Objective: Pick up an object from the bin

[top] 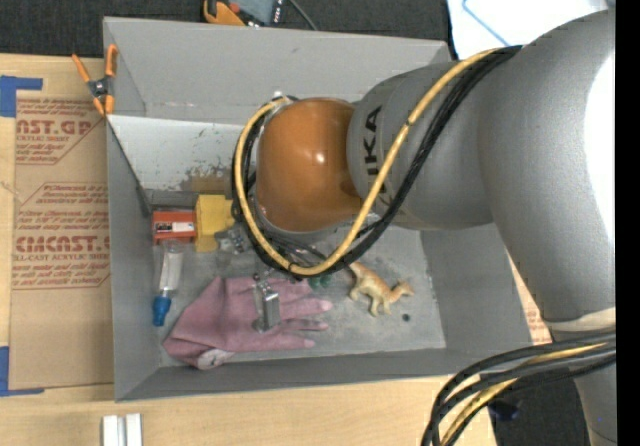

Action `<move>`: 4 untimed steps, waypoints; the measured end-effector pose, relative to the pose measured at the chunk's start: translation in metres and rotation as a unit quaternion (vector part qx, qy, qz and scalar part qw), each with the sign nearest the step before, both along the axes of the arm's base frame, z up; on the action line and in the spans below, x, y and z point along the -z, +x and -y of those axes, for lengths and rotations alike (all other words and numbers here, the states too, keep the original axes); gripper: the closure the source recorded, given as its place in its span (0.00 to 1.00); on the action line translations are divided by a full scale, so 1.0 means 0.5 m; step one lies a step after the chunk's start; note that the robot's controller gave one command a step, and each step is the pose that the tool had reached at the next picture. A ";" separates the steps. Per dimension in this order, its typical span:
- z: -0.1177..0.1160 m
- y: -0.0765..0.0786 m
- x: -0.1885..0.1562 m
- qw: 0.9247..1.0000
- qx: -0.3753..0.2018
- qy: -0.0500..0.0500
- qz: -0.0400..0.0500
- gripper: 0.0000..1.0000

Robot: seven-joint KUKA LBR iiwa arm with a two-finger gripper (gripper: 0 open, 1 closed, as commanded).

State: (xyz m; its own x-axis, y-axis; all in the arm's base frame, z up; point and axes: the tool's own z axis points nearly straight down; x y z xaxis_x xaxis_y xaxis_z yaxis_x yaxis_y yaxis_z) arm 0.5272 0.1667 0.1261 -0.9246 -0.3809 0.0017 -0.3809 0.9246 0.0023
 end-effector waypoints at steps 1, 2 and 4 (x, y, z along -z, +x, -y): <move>0.048 -0.061 0.016 0.989 0.147 0.001 0.003 0.00; 0.049 -0.074 0.080 0.999 -0.033 0.001 0.004 0.00; 0.037 -0.045 0.110 0.986 0.167 0.003 0.005 1.00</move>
Offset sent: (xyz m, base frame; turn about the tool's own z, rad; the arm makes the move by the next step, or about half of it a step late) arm -0.0389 -0.0242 -0.0561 -0.1841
